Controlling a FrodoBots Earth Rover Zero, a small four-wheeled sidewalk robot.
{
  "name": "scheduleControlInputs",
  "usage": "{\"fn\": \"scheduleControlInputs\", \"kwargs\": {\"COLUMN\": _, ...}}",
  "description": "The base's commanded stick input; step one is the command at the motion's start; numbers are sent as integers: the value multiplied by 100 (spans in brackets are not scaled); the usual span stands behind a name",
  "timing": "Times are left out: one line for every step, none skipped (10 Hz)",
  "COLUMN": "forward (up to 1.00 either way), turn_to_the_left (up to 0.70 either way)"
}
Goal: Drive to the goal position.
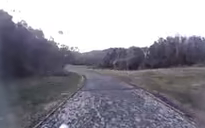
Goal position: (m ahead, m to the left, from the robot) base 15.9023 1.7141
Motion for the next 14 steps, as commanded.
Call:
{"fn": "scheduleControlInputs", "kwargs": {"forward": 70, "turn_to_the_left": 0}}
{"fn": "scheduleControlInputs", "kwargs": {"forward": 70, "turn_to_the_left": 0}}
{"fn": "scheduleControlInputs", "kwargs": {"forward": 70, "turn_to_the_left": 0}}
{"fn": "scheduleControlInputs", "kwargs": {"forward": 70, "turn_to_the_left": 0}}
{"fn": "scheduleControlInputs", "kwargs": {"forward": 70, "turn_to_the_left": 0}}
{"fn": "scheduleControlInputs", "kwargs": {"forward": 70, "turn_to_the_left": 0}}
{"fn": "scheduleControlInputs", "kwargs": {"forward": 70, "turn_to_the_left": 0}}
{"fn": "scheduleControlInputs", "kwargs": {"forward": 70, "turn_to_the_left": 0}}
{"fn": "scheduleControlInputs", "kwargs": {"forward": 70, "turn_to_the_left": 0}}
{"fn": "scheduleControlInputs", "kwargs": {"forward": 70, "turn_to_the_left": -5}}
{"fn": "scheduleControlInputs", "kwargs": {"forward": 70, "turn_to_the_left": -25}}
{"fn": "scheduleControlInputs", "kwargs": {"forward": 70, "turn_to_the_left": -32}}
{"fn": "scheduleControlInputs", "kwargs": {"forward": 70, "turn_to_the_left": 0}}
{"fn": "scheduleControlInputs", "kwargs": {"forward": 70, "turn_to_the_left": 0}}
